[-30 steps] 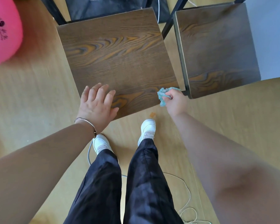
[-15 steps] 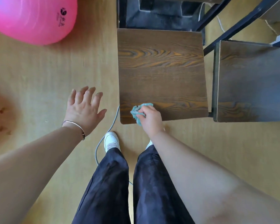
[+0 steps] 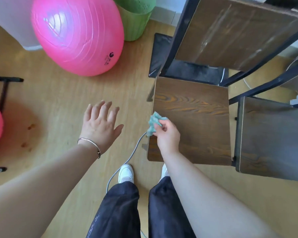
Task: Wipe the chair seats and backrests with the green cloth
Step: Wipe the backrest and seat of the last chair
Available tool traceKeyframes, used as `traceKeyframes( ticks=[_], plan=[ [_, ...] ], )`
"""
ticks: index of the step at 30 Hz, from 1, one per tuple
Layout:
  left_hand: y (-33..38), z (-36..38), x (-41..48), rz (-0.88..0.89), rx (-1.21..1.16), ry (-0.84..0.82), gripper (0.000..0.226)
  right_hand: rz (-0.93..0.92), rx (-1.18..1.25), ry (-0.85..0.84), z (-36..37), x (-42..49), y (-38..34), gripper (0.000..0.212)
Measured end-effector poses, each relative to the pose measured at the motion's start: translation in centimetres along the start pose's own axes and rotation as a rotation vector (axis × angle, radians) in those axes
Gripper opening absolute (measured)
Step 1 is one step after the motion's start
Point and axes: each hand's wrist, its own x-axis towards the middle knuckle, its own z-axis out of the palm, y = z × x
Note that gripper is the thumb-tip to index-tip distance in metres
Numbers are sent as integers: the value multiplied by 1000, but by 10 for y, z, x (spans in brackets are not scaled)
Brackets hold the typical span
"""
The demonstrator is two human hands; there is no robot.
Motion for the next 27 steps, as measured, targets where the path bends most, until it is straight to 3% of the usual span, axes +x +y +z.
traceKeyframes(
  ticks=[6,12,19,23,27],
  plan=[
    [31,-54,84,49,-24,147,58,-284,-31,169,-55,75,-121,22],
    [64,-112,164,64,-52,289,57,-774,-228,331,-97,130,-237,24],
    [67,-114,201,51,-20,309,57,-1261,-463,335,-95,181,-246,21],
    [64,-87,209,26,-11,272,58,-1300,-524,303,-79,202,-208,18],
    [65,-57,205,-16,-30,199,60,-1045,-538,41,-57,206,-154,32]
  ],
)
